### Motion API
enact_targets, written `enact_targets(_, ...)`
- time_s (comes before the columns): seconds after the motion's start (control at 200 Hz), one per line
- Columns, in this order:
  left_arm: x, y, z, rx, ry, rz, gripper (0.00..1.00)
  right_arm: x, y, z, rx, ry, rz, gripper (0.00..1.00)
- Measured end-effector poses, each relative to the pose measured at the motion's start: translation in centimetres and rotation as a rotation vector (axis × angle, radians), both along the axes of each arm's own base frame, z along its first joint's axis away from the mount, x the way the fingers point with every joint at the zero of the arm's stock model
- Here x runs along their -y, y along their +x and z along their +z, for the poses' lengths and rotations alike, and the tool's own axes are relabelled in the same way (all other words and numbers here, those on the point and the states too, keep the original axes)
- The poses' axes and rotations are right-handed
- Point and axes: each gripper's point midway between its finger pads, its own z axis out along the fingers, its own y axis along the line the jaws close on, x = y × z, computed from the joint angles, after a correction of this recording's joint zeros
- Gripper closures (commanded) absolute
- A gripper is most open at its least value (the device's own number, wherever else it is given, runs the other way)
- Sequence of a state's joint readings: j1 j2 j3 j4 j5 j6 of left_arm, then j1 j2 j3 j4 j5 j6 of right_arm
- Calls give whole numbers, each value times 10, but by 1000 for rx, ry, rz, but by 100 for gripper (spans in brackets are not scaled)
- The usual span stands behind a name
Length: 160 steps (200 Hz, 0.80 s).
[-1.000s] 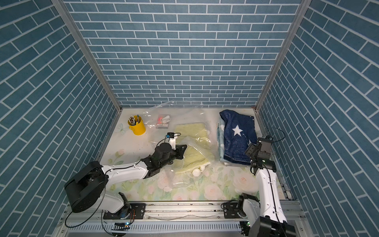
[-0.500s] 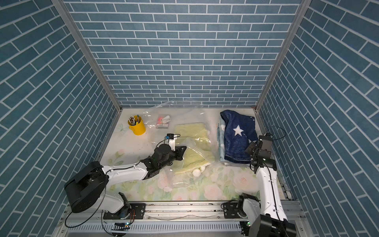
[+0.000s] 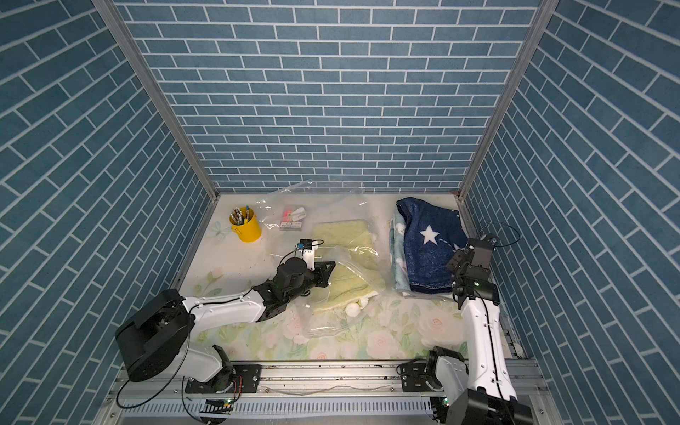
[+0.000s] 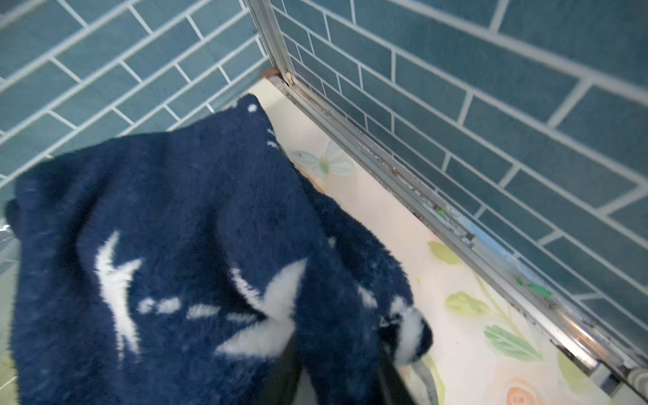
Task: Take the blanket out of the vacuum bag
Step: Place the blanket at the center of the board.
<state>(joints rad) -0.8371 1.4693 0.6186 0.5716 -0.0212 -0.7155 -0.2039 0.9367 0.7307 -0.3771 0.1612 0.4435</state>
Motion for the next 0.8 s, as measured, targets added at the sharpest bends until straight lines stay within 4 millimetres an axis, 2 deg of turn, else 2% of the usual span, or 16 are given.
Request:
enact_targets(0.075, 0, 0, 0, -1, 1, 0, 100, 2, -2, -8, -32, -6, -8, 38)
enact_targets(0.175, 0, 0, -1, -2, 1, 0, 100, 3, -3, -1, -11, -13, -12, 35)
enact_targets(0.255, 0, 0, -1, -4, 5, 0, 100, 2, -2, 19, 38, -20, -8, 34)
enact_targets(0.375, -1, 0, -2, -5, 8, 3, 100, -6, 5, 64, 139, -39, 20, 34)
enact_targets(0.45, -2, 0, -3, -8, 15, 7, 100, -26, 13, 84, 178, -50, 82, 33)
enact_targets(0.555, -2, 2, -2, -7, 23, 11, 100, -60, 26, 93, 174, -64, 181, 34)
enact_targets(0.68, -2, 3, -1, -3, 32, 18, 100, -100, 50, 82, 116, -87, 299, 34)
enact_targets(0.8, -4, 4, -2, -7, 46, 24, 100, -134, 96, 68, 31, -143, 392, 29)
